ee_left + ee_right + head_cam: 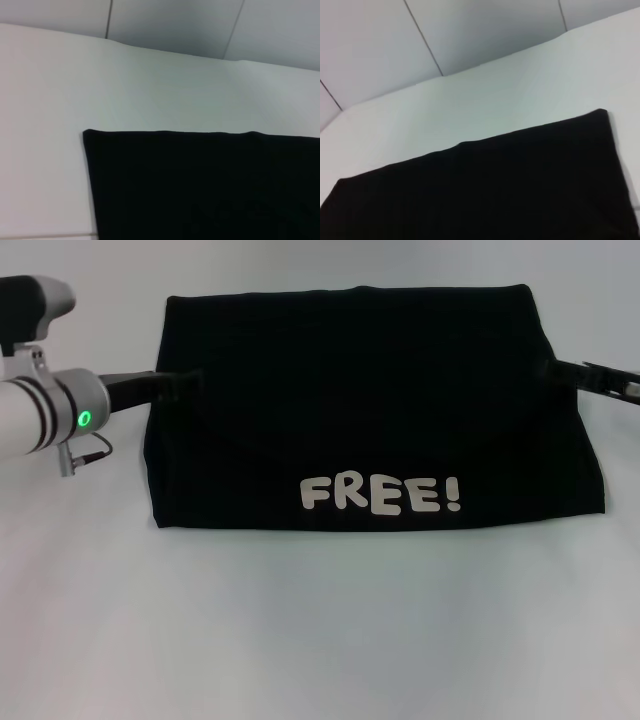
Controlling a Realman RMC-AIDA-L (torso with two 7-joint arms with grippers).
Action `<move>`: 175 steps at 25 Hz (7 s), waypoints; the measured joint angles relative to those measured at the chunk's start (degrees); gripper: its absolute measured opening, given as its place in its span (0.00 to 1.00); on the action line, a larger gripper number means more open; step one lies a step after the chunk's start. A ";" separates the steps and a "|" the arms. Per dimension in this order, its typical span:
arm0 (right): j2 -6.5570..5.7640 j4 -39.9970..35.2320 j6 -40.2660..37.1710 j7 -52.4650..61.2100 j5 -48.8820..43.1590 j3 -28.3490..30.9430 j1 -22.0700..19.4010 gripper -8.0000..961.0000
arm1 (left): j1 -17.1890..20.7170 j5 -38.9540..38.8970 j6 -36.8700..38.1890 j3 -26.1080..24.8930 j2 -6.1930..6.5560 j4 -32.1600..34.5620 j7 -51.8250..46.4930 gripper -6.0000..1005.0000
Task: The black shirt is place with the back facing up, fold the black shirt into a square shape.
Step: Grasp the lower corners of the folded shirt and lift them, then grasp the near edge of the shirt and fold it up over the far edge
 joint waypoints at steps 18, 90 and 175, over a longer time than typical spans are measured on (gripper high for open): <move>-1.04 -4.37 -30.86 -9.26 8.78 0.03 -10.32 0.86 | 15.87 -1.53 37.20 1.27 -2.25 17.56 -4.61 0.83; -5.11 -4.36 -21.13 11.74 -8.41 -7.23 -8.64 0.85 | 16.21 3.95 27.93 13.33 -3.04 16.08 -5.96 0.01; -5.59 -17.48 -61.73 -7.16 -13.96 5.59 -27.53 0.04 | 18.78 13.45 81.00 1.90 1.24 29.38 -9.97 0.01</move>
